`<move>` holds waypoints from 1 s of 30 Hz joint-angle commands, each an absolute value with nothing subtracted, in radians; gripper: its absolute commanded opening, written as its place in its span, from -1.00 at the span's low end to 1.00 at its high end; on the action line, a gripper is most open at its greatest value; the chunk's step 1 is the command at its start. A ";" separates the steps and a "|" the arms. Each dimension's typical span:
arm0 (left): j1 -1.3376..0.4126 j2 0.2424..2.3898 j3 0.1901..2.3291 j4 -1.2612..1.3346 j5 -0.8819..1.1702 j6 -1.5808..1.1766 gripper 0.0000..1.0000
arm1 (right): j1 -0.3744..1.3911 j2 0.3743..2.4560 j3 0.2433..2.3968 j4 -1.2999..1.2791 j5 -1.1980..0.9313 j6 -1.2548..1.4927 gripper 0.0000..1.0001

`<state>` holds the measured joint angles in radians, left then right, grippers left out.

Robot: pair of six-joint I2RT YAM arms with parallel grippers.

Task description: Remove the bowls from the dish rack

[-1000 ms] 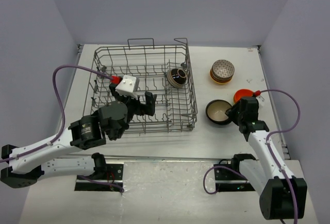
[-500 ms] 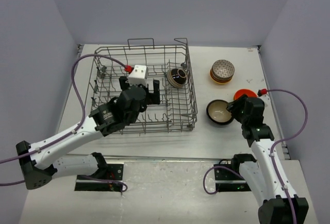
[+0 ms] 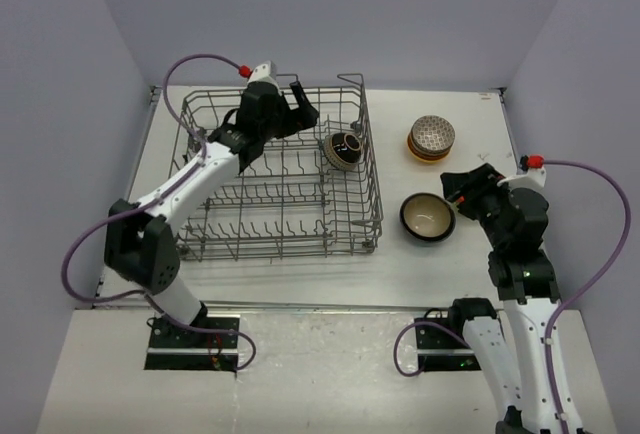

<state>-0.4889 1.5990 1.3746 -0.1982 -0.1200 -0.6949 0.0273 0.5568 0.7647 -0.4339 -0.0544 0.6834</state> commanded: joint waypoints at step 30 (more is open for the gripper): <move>-0.448 2.013 1.493 0.040 0.357 -0.818 1.00 | 0.028 0.569 0.775 -0.466 -0.170 0.577 0.26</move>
<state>-0.4522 2.0228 1.5047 -0.0154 0.3294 -0.7982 0.0269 0.5694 0.7620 -0.4637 -0.1753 0.5983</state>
